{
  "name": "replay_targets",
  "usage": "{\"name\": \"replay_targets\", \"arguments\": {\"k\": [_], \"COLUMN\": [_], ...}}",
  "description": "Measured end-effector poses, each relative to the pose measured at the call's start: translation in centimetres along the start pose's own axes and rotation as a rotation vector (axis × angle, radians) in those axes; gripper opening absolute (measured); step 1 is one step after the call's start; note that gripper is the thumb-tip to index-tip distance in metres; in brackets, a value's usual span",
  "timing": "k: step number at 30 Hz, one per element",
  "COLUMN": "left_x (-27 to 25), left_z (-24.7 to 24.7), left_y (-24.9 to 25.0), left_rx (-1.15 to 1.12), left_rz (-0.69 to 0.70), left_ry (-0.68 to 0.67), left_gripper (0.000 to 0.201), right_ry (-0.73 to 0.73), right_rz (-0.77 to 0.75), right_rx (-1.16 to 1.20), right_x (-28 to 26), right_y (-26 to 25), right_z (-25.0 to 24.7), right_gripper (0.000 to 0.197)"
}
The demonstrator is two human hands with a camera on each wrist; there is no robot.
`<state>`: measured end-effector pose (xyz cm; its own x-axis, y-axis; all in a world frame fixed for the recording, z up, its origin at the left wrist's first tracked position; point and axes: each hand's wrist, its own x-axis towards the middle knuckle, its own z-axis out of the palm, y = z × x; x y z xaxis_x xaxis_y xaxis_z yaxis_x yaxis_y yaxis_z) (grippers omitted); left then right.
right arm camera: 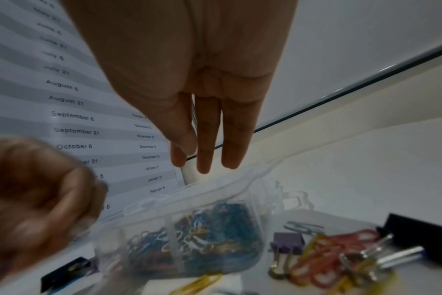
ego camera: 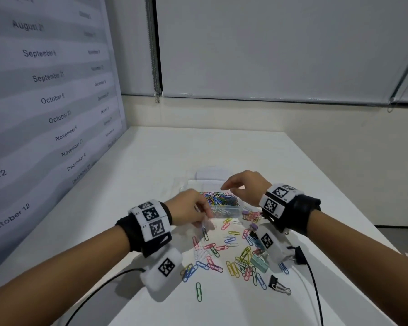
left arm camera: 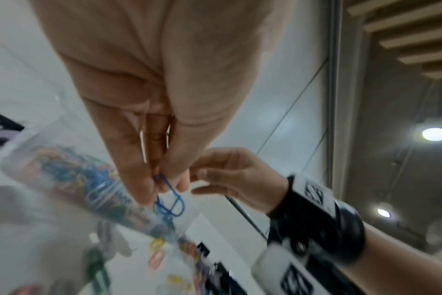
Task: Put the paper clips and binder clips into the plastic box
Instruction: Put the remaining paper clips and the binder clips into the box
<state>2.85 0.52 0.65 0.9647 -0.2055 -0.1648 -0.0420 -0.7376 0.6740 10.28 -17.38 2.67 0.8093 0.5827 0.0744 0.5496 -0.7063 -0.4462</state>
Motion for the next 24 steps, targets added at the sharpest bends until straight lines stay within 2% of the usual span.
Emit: {"name": "replay_targets", "arguments": {"k": [3, 5, 9, 14, 17, 20, 24], "left_x": [1.1, 1.7, 2.6, 2.4, 1.1, -0.8, -3.4], "left_z": [-1.4, -2.0, -2.0, -1.6, -1.8, -1.5, 0.1], "left_y": [0.3, 0.3, 0.4, -0.1, -0.2, -0.1, -0.5], "left_rx": [-0.086, -0.112, -0.085, -0.077, -0.071, -0.040, 0.356], "left_rz": [0.022, 0.031, -0.007, -0.048, 0.005, 0.030, -0.051], "left_ry": [0.162, 0.247, 0.386, 0.363, 0.365, 0.208, -0.157], "left_gripper": [0.021, 0.023, 0.015, 0.012, 0.011, 0.016, 0.075], "right_ry": [0.007, -0.060, -0.211, -0.310, -0.377, -0.366, -0.410], "right_rz": [-0.044, -0.084, -0.118, -0.126, -0.127, -0.196, -0.296], "right_rx": [-0.037, -0.076, -0.226, -0.339, -0.416, -0.374, -0.296], "right_x": [-1.1, -1.9, -2.9, -3.5, -4.3, -5.6, -7.3], "right_y": [-0.2, -0.4, -0.7, -0.2, 0.0, -0.3, -1.2], "right_z": [0.0, 0.0, 1.4, 3.3, 4.1, 4.6, 4.7], "right_gripper": [0.020, 0.018, 0.021, 0.032, 0.032, 0.030, 0.029]}}
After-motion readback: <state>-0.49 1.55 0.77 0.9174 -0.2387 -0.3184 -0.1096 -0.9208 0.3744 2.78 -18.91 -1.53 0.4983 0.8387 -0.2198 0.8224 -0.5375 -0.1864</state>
